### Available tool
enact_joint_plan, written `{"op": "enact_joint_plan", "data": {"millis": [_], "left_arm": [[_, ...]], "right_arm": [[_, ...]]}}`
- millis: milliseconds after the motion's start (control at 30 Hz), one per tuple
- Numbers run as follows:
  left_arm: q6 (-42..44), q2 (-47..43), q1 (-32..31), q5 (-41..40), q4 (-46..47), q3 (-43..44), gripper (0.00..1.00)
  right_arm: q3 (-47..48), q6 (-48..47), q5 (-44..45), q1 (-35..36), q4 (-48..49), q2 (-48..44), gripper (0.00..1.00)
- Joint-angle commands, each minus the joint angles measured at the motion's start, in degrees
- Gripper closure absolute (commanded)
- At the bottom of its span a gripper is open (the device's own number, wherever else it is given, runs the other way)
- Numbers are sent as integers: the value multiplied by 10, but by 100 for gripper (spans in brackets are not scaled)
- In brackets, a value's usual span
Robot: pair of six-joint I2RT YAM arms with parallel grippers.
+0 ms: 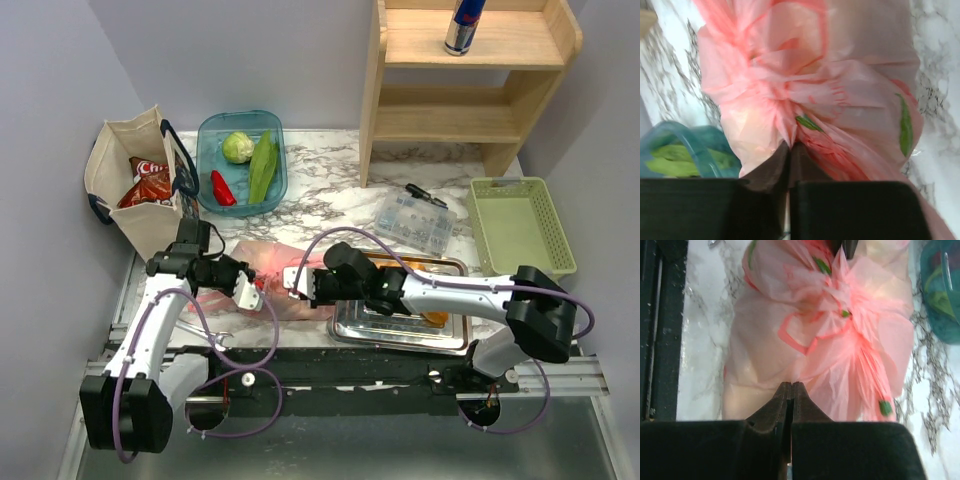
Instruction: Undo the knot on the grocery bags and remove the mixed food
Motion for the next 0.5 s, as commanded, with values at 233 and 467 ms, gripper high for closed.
{"op": "enact_joint_plan", "data": {"millis": [233,467], "left_arm": [[-197,-55,170,97,34,22,100],[-325,-90,188,153,26,11,100]], "right_arm": [[-125,-35,92,-42,-72,-123,99],[-74,10,59,-69,-98,-143,90]]}}
